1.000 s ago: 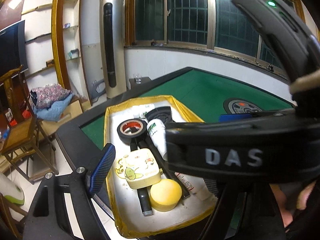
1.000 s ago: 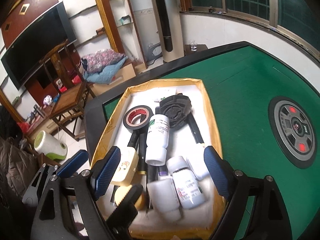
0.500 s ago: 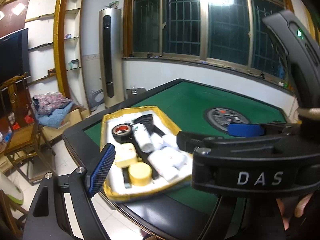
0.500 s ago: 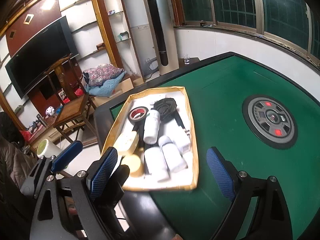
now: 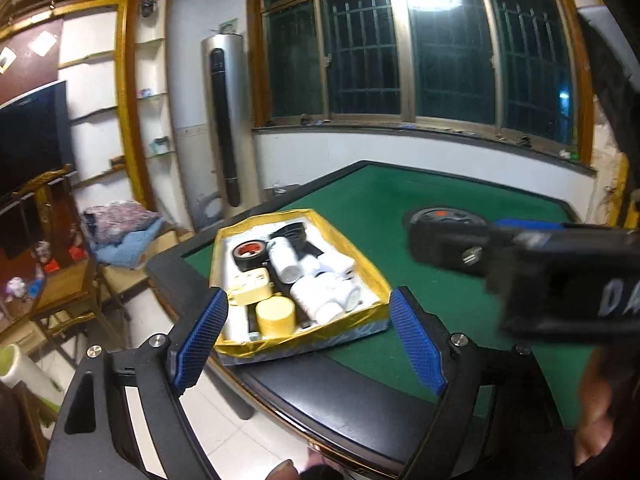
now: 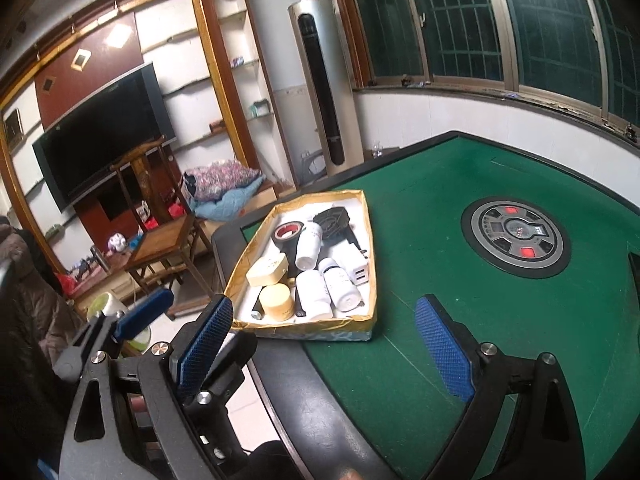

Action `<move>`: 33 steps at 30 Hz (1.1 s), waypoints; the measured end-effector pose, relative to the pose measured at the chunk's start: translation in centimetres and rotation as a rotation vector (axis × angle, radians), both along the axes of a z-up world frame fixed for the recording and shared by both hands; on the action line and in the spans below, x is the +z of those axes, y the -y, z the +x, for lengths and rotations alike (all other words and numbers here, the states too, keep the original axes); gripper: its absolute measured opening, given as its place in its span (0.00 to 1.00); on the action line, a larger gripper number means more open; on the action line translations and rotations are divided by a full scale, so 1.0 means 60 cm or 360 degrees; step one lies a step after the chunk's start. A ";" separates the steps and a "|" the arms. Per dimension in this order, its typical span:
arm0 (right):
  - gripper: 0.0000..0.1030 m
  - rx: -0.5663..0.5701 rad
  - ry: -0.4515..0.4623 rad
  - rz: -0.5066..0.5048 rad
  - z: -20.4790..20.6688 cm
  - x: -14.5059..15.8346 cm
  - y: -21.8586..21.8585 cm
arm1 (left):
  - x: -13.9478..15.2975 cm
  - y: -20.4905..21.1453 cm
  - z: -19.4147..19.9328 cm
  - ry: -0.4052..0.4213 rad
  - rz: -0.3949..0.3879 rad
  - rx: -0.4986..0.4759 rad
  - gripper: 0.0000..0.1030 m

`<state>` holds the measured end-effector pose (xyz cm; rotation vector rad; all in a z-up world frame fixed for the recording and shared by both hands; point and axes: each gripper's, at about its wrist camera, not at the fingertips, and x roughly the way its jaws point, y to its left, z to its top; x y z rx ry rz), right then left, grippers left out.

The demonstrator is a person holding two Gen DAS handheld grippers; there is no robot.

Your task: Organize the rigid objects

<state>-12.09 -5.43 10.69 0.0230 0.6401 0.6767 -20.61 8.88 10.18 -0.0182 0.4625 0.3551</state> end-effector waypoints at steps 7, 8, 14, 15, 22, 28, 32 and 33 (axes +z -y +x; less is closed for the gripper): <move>0.89 -0.0082 0.0055 -0.0032 0.020 -0.024 0.013 | -0.034 -0.027 0.009 -0.0004 -0.0055 0.0124 0.81; 0.89 -0.0099 0.0093 -0.0050 0.021 -0.027 0.013 | -0.035 -0.029 0.008 -0.0004 -0.0031 0.0132 0.81; 0.89 -0.0112 0.0228 -0.0114 0.035 -0.051 0.008 | -0.033 -0.047 -0.029 0.0209 -0.0038 -0.0127 0.81; 0.89 -0.0113 0.0231 -0.0120 0.037 -0.055 0.009 | -0.033 -0.054 -0.029 0.0216 -0.0045 -0.0089 0.81; 0.89 -0.0159 0.0282 -0.0052 0.041 -0.066 0.031 | -0.059 -0.071 0.033 -0.0086 -0.0090 0.0029 0.81; 0.89 -0.0177 0.0227 -0.0068 0.049 -0.082 0.029 | -0.088 -0.050 0.075 -0.0347 0.0079 0.0142 0.81; 0.89 -0.0162 0.0234 -0.0095 0.045 -0.085 0.022 | -0.099 -0.047 0.082 -0.0366 0.0043 0.0132 0.81; 0.89 -0.0159 0.0237 -0.0089 0.044 -0.084 0.022 | -0.102 -0.045 0.080 -0.0358 0.0037 0.0124 0.81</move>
